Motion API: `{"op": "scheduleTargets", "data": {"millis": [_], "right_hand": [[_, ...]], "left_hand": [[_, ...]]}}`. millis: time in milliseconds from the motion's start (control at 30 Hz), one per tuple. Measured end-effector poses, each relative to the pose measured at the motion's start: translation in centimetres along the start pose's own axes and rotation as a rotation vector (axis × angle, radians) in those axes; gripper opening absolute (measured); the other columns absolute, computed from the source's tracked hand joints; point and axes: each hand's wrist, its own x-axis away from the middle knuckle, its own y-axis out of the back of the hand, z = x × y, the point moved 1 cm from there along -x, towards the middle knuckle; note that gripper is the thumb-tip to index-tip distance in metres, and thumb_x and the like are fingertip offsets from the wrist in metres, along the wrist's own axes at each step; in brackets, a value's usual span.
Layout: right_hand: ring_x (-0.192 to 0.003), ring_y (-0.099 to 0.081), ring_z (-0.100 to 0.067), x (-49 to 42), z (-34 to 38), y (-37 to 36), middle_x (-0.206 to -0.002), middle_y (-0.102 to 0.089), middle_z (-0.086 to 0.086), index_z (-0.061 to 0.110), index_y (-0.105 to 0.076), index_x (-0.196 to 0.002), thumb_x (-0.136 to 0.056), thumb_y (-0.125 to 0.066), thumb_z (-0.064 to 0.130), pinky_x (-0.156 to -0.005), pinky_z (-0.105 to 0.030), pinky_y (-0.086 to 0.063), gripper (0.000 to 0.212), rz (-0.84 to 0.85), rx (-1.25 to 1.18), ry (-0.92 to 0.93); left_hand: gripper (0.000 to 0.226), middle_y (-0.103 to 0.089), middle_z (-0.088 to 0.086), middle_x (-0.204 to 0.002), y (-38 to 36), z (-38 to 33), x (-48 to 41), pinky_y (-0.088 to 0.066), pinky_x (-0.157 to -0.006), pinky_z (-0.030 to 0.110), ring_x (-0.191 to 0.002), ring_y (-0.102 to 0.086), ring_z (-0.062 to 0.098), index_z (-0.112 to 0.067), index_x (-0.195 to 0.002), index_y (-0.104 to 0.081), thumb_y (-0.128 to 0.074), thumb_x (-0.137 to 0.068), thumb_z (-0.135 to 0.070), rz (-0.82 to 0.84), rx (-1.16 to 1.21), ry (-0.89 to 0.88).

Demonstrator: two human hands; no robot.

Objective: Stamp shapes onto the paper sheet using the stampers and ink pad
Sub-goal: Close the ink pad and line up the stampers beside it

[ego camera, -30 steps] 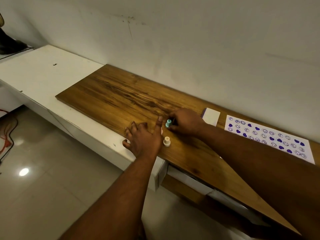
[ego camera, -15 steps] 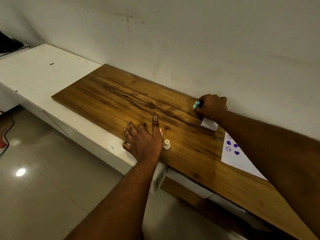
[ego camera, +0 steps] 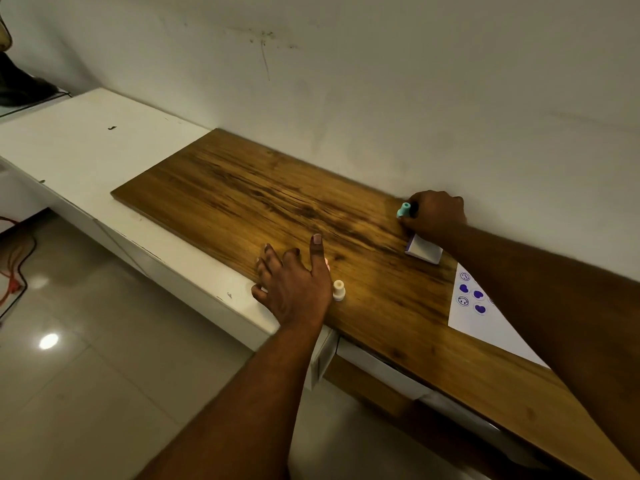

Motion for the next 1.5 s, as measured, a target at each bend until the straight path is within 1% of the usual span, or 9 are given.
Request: {"op": "scheduleTargets", "data": {"millis": [167, 233, 400, 600, 733, 900, 1167, 1400, 1500], "right_hand": [[-0.107, -0.065, -0.028, -0.2, -0.4, -0.2, -0.112, -0.073, -0.005, 0.020, -0.070, -0.120, -0.086, -0.073, 0.047, -0.098, -0.044, -0.046, 0.044, 0.023, -0.058, 0.001], [-0.111, -0.065, -0.026, 0.0, -0.4, -0.1, -0.121, -0.072, -0.006, 0.016, -0.069, -0.126, -0.084, -0.078, 0.041, -0.099, -0.043, -0.050, 0.050, -0.004, -0.249, -0.011], [-0.097, -0.067, -0.011, 4.2, 1.7, 2.2, -0.110, -0.073, 0.002, 0.017, -0.073, -0.119, -0.085, -0.079, 0.042, -0.088, -0.030, -0.054, 0.043, -0.321, -0.514, 0.178], [-0.088, -0.067, 0.000, 12.8, 6.2, 0.7, -0.108, -0.070, 0.016, 0.032, -0.069, -0.122, -0.078, -0.068, 0.073, -0.075, -0.022, -0.060, 0.060, 0.143, -0.469, 0.387], [-0.085, -0.065, -0.001, 14.7, 8.0, -0.5, -0.108, -0.069, 0.017, 0.033, -0.068, -0.120, -0.080, -0.067, 0.070, -0.075, -0.023, -0.059, 0.055, 0.104, -0.403, 0.447], [-0.081, -0.063, -0.002, 14.4, 9.5, -0.4, -0.102, -0.069, 0.016, 0.033, -0.070, -0.115, -0.085, -0.067, 0.060, -0.070, -0.013, -0.049, 0.040, 0.097, -0.358, 0.467], [-0.082, -0.064, -0.006, 10.3, 8.1, -0.8, -0.097, -0.072, 0.010, 0.027, -0.072, -0.112, -0.089, -0.068, 0.052, -0.073, -0.026, -0.060, 0.033, 0.125, -0.259, 0.291], [-0.077, -0.061, -0.014, 5.3, 4.7, 0.4, -0.085, -0.071, 0.004, 0.023, -0.075, -0.096, -0.085, -0.071, 0.047, -0.060, -0.025, -0.044, 0.026, 0.005, -0.168, 0.020], [-0.076, -0.063, -0.021, 4.7, 3.6, 0.4, -0.083, -0.069, 0.001, 0.022, -0.073, -0.090, -0.084, -0.068, 0.045, -0.064, -0.029, -0.049, 0.024, -0.031, -0.141, -0.062]], "left_hand": [[0.091, -0.019, 0.008, -0.173, 0.2, 0.1, 0.1, -0.006, -0.124, 0.059, -0.160, -0.011, 0.030, -0.025, -0.141, -0.060, -0.010, -0.090, -0.082, 0.012, 0.015, 0.006], [0.093, -0.019, 0.007, -0.173, 0.3, 0.0, 0.0, -0.006, -0.124, 0.058, -0.160, -0.011, 0.029, -0.025, -0.142, -0.059, -0.009, -0.089, -0.083, 0.014, 0.025, 0.009], [0.095, -0.020, 0.007, -0.173, 0.5, 0.6, -0.4, -0.006, -0.123, 0.060, -0.159, -0.015, 0.030, -0.025, -0.142, -0.058, -0.008, -0.089, -0.086, 0.010, 0.053, 0.019], [0.089, -0.019, 0.007, -0.173, 1.3, 0.5, -0.2, -0.004, -0.124, 0.059, -0.159, -0.014, 0.029, -0.026, -0.143, -0.057, -0.010, -0.091, -0.081, 0.039, 0.085, 0.027], [0.057, -0.027, 0.005, -0.171, 1.2, 0.9, -0.6, -0.006, -0.124, 0.060, -0.159, -0.012, 0.030, -0.033, -0.144, -0.058, -0.028, -0.106, -0.064, 0.087, 0.104, -0.009], [0.028, -0.022, 0.001, -0.172, 0.8, 1.5, -0.9, -0.005, -0.124, 0.062, -0.161, -0.001, 0.031, -0.042, -0.129, -0.066, -0.050, -0.107, -0.045, 0.141, 0.058, -0.056], [0.031, -0.016, 0.000, -0.174, 0.7, 1.3, -1.2, -0.003, -0.123, 0.064, -0.161, 0.005, 0.033, -0.047, -0.126, -0.067, -0.068, -0.098, -0.034, 0.175, 0.039, -0.063], [0.030, -0.014, 0.000, -0.174, 0.8, 1.0, -1.2, -0.004, -0.124, 0.063, -0.160, 0.006, 0.034, -0.045, -0.126, -0.066, -0.069, -0.098, -0.035, 0.185, 0.021, -0.056], [0.030, -0.014, 0.000, -0.174, 0.6, 0.9, -1.2, -0.003, -0.125, 0.063, -0.160, 0.008, 0.034, -0.045, -0.125, -0.067, -0.070, -0.097, -0.036, 0.186, 0.026, -0.057]]}}
